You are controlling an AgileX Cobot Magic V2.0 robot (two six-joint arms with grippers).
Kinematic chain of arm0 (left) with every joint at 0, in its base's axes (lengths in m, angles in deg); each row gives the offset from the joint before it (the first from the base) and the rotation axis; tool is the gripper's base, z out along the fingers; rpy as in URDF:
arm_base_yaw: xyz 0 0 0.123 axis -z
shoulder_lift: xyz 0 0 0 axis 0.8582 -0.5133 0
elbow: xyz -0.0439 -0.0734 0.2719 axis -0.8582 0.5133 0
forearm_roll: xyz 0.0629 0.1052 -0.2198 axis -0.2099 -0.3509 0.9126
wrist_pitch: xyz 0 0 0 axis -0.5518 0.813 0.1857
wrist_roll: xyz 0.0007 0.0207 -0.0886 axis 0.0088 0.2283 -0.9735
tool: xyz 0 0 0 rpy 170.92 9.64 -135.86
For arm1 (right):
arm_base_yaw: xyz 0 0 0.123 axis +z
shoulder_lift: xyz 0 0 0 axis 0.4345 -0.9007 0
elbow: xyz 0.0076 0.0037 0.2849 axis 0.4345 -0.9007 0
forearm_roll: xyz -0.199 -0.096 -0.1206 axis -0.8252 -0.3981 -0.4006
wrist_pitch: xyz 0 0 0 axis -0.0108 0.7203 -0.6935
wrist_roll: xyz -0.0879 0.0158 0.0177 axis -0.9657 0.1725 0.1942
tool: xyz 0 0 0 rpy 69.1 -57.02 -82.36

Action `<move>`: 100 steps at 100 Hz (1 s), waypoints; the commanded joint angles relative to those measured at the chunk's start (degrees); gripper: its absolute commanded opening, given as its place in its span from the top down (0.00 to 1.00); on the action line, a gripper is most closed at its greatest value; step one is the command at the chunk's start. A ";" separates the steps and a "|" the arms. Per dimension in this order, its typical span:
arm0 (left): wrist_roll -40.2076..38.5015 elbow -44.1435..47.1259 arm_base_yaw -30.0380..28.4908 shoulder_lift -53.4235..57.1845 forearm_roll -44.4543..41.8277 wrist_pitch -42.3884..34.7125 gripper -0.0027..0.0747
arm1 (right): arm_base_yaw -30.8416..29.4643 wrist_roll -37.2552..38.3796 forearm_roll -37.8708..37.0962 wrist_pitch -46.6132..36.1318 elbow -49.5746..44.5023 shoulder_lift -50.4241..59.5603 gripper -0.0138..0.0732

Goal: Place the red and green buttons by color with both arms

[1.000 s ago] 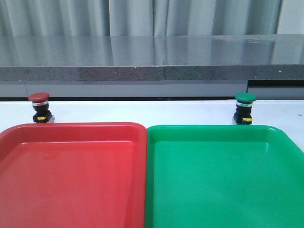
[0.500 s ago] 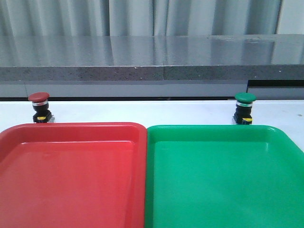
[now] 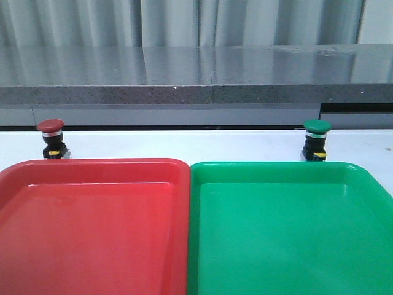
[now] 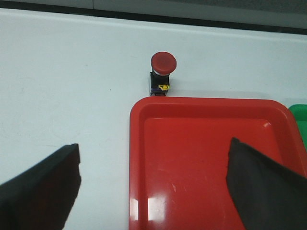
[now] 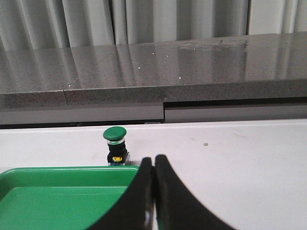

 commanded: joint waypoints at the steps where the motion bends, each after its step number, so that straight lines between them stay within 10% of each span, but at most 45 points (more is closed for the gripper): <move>1: 1.26 -5.10 -0.11 -5.35 0.93 -4.68 0.21 | 0.02 -0.12 -0.57 -4.80 0.84 1.27 0.92; 100: 2.35 -31.65 4.25 -48.21 -0.04 -8.23 0.21 | 0.02 -0.13 -0.57 -4.75 0.84 1.27 0.92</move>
